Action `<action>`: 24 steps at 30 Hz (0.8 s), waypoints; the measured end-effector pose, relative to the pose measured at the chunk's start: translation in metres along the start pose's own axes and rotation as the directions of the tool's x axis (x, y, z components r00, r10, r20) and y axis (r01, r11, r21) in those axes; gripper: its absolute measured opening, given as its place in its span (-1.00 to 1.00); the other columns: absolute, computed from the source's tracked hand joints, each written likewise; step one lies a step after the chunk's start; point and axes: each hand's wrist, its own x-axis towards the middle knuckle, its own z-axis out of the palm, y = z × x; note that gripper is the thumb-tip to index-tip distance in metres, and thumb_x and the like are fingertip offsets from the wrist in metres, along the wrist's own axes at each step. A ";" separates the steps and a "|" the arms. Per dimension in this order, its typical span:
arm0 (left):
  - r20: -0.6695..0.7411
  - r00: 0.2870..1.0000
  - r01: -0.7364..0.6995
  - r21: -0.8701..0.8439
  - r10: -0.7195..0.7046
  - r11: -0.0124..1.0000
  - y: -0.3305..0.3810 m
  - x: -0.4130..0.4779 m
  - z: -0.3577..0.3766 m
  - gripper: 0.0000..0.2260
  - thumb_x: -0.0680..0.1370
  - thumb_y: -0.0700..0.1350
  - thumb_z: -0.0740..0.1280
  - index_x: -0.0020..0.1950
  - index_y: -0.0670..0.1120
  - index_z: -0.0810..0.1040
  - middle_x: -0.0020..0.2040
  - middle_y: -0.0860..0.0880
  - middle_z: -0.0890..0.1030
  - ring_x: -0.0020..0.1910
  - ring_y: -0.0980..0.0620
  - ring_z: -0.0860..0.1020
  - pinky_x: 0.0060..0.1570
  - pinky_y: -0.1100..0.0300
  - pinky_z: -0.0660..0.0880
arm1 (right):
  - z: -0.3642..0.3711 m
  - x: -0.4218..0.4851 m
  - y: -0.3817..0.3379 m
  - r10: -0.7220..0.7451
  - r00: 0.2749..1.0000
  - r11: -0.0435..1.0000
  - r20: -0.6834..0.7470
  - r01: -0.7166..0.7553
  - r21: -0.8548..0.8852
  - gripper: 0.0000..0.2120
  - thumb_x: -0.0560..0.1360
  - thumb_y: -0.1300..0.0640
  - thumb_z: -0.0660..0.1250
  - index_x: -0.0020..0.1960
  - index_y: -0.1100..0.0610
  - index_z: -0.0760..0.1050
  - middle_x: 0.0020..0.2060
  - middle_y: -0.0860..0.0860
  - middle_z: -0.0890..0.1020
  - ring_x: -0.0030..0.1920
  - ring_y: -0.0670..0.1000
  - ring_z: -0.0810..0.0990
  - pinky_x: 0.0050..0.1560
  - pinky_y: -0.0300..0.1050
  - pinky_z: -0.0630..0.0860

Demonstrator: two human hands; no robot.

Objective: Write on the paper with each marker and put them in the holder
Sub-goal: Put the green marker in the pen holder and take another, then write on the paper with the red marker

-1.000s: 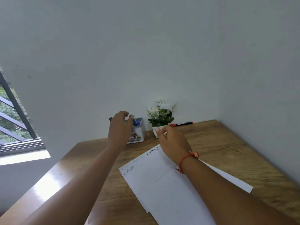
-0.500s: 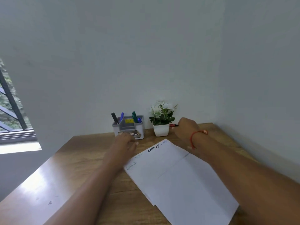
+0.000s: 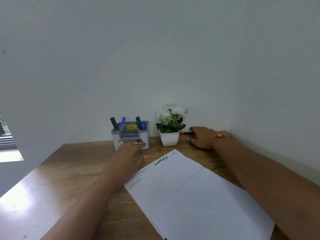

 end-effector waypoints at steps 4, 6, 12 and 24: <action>0.008 1.000 0.009 -0.010 -0.009 1.000 -0.002 -0.001 0.002 -0.70 0.60 0.13 0.28 0.25 0.03 0.56 0.17 0.09 0.55 0.16 0.10 0.44 0.13 0.22 0.41 | 0.002 0.010 0.000 0.013 1.000 0.997 -0.020 -0.015 -0.081 -0.39 0.59 -0.28 0.15 0.54 0.00 0.28 0.48 0.06 0.39 0.43 0.17 0.38 0.36 0.12 0.39; -0.005 1.000 -0.004 -0.011 0.004 1.000 -0.001 -0.002 0.001 -0.72 0.60 0.11 0.28 0.24 0.03 0.57 0.15 0.09 0.56 0.15 0.10 0.44 0.11 0.22 0.40 | 0.002 0.012 -0.001 0.027 0.999 0.989 -0.019 -0.030 -0.144 -0.39 0.59 -0.32 0.11 0.52 -0.02 0.31 0.45 0.08 0.38 0.41 0.19 0.36 0.34 0.13 0.39; 0.005 1.000 -0.012 -0.027 0.012 1.000 0.003 -0.002 -0.003 -0.73 0.60 0.10 0.28 0.23 0.03 0.57 0.15 0.10 0.55 0.19 0.09 0.42 0.16 0.18 0.40 | 0.005 0.008 0.000 0.063 0.995 0.975 -0.079 -0.079 -0.208 -0.58 0.64 -0.20 0.16 0.33 0.03 0.51 0.33 0.13 0.44 0.33 0.19 0.39 0.28 0.10 0.40; 0.015 1.000 -0.009 -0.091 0.010 0.996 0.022 -0.010 -0.018 -0.72 0.61 0.06 0.30 0.26 -0.02 0.57 0.21 0.05 0.58 0.22 0.08 0.45 0.11 0.23 0.34 | -0.044 -0.083 -0.006 0.004 0.979 0.993 -0.202 -0.028 -0.116 -0.81 0.58 -0.05 0.33 0.05 0.06 0.50 -0.02 0.06 0.61 -0.08 0.09 0.59 -0.12 -0.06 0.53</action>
